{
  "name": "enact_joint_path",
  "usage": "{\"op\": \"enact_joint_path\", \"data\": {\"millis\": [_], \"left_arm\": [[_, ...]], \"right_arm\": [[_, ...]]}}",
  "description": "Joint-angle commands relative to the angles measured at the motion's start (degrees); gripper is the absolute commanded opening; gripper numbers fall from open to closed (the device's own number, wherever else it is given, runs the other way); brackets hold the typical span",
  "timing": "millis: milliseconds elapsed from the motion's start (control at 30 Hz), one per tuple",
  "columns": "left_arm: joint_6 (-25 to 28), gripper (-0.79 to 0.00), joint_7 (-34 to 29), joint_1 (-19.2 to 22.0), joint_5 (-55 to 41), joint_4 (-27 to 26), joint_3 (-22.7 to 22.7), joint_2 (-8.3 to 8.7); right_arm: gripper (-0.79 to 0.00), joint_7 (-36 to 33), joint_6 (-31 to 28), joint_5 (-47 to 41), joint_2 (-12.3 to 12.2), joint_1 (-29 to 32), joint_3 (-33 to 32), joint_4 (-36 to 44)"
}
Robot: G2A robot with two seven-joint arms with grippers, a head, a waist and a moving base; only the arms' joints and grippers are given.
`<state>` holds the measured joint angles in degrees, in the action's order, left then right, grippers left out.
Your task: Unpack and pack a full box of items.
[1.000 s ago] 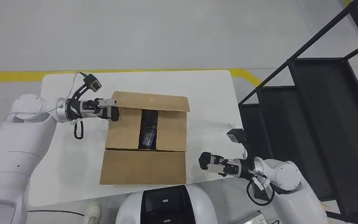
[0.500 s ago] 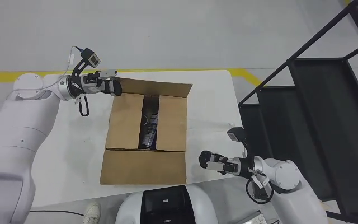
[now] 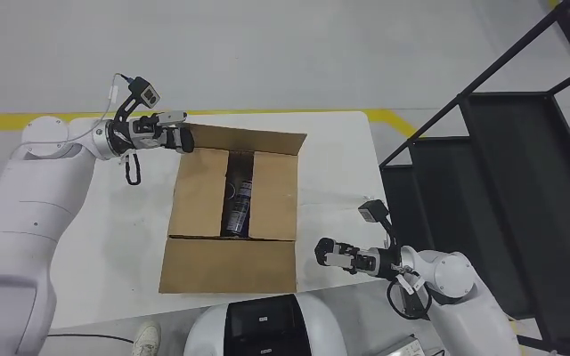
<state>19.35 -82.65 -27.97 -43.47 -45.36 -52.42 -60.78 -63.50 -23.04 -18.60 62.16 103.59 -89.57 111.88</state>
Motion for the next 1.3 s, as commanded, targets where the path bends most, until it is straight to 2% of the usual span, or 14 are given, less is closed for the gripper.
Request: {"op": "enact_joint_path", "data": {"millis": [0, 100, 200, 433, 700, 967, 1100, 1267], "left_arm": [[-1.0, 0.000, 2.9, -0.2, -0.7, -1.8, -0.5, -0.14], [-0.2, 0.000, 4.7, 0.2, -1.7, -2.0, -0.5, -0.76], [1.0, 0.000, 7.1, 2.0, -2.3, 0.0, 0.8, -2.14], [3.9, 0.000, 15.1, 6.7, 2.5, 11.6, 5.8, -6.14], [6.5, 0.000, 22.2, 10.1, 9.6, 21.2, 9.3, -9.36], [8.4, 0.000, 25.7, 12.2, 18.7, 26.2, 12.1, -10.96], [8.7, 0.000, 25.4, 12.9, 23.4, 26.8, 13.7, -11.59], [8.7, 0.000, 23.3, 13.5, 24.9, 27.8, 13.9, -12.13]], "right_arm": [[0.000, 0.0, 0.0, 0.0, 0.0, 0.0, 0.0, 0.0], [0.000, 0.0, 0.0, 0.0, 0.0, 0.0, 0.0, 0.0], [0.000, 0.0, 0.0, 0.0, 0.0, 0.0, 0.0, 0.0], [0.000, 0.0, 0.0, 0.0, 0.0, 0.0, 0.0, 0.0], [0.000, 0.0, 0.0, 0.0, 0.0, 0.0, 0.0, 0.0], [0.000, 0.0, 0.0, 0.0, 0.0, 0.0, 0.0, 0.0], [0.000, 0.0, 0.0, 0.0, 0.0, 0.0, 0.0, 0.0], [0.000, 0.0, 0.0, 0.0, 0.0, 0.0, 0.0, 0.0]]}}
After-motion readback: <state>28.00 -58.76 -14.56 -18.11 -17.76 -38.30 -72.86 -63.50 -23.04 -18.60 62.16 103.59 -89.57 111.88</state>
